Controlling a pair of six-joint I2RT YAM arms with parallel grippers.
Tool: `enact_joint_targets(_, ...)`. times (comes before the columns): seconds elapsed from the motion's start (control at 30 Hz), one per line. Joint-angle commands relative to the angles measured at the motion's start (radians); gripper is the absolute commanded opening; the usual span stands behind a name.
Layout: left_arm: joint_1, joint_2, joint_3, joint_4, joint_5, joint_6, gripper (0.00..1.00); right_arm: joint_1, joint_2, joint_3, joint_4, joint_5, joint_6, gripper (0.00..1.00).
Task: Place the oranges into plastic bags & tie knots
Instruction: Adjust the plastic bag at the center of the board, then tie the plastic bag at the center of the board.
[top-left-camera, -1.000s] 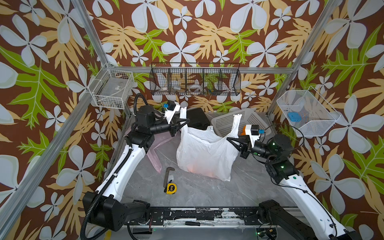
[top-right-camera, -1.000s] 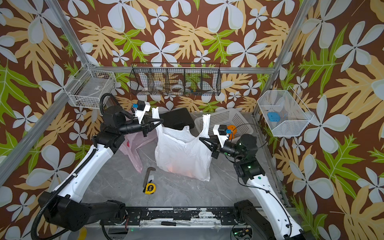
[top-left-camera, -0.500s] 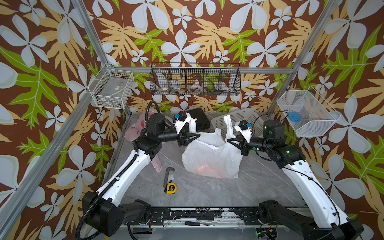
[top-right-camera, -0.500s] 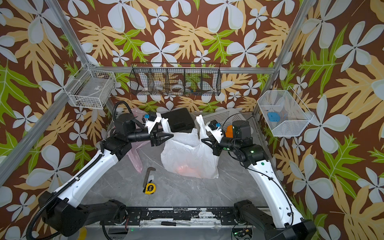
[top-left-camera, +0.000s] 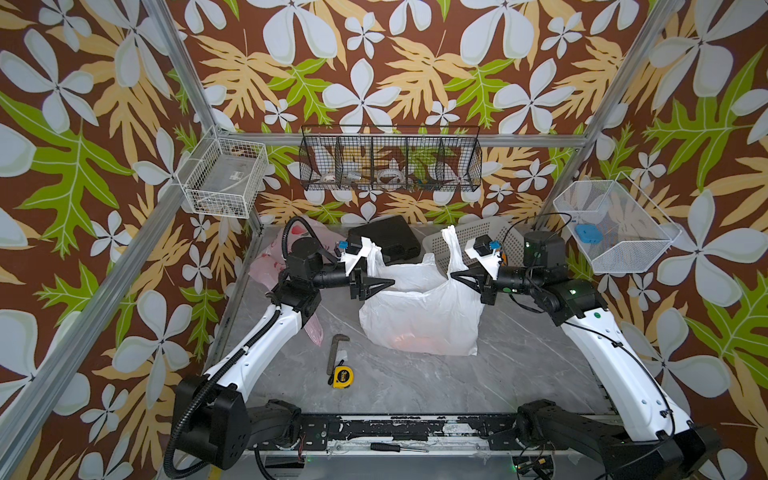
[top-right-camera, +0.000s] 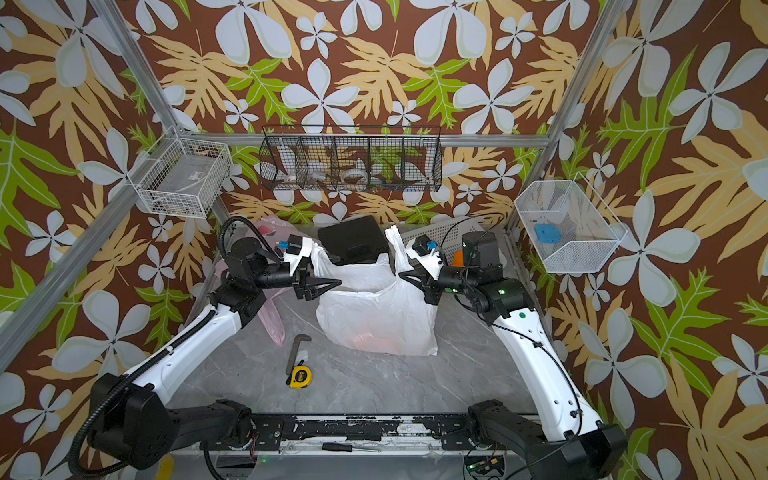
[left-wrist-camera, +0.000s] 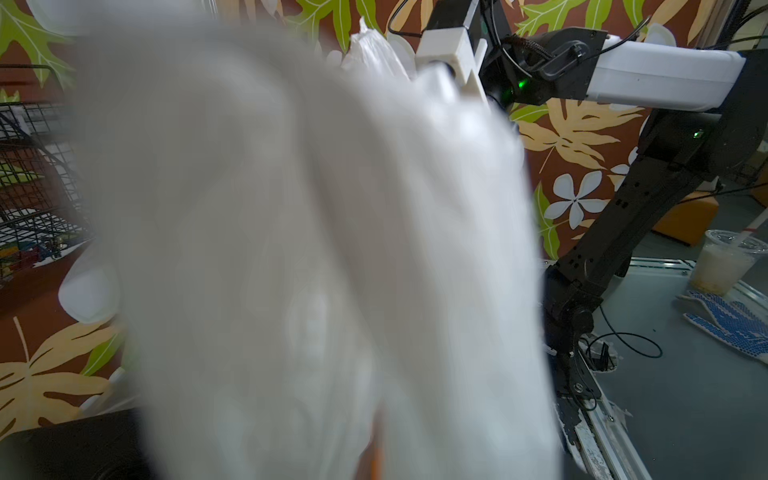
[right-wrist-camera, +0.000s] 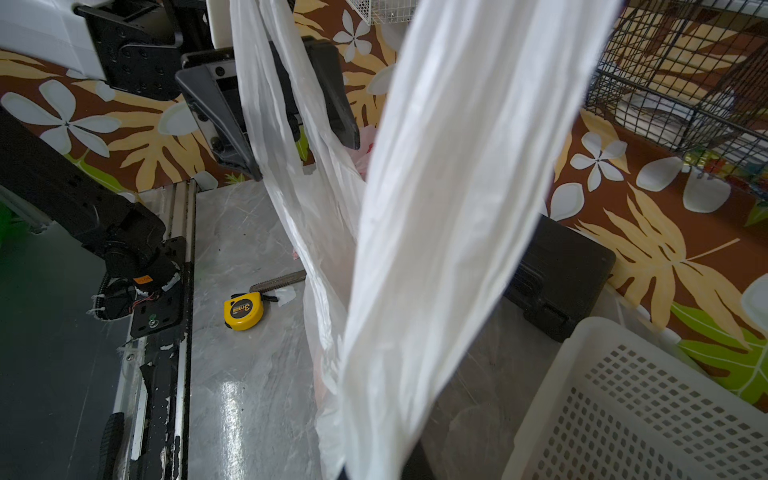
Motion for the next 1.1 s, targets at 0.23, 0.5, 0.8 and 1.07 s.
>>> enact_joint_targets(0.23, 0.031, 0.057, 0.032, -0.005, 0.186, 0.074, 0.70, 0.016, 0.015, 0.018, -0.037, 0.012, -0.030, 0.00)
enact_joint_targets(0.5, 0.054, 0.078, 0.071, -0.119, 0.193, 0.162, 0.70, 0.019, 0.020, 0.025, -0.053, 0.029, -0.035, 0.00)
enact_joint_targets(0.8, 0.054, 0.108, 0.055, -0.166, 0.218, 0.233, 0.70, 0.019, 0.023, 0.028, -0.063, 0.034, -0.036, 0.00)
enact_joint_targets(1.07, 0.054, 0.148, 0.057, -0.119, 0.253, 0.199, 0.54, 0.021, 0.020, 0.031, -0.067, 0.036, -0.035, 0.00)
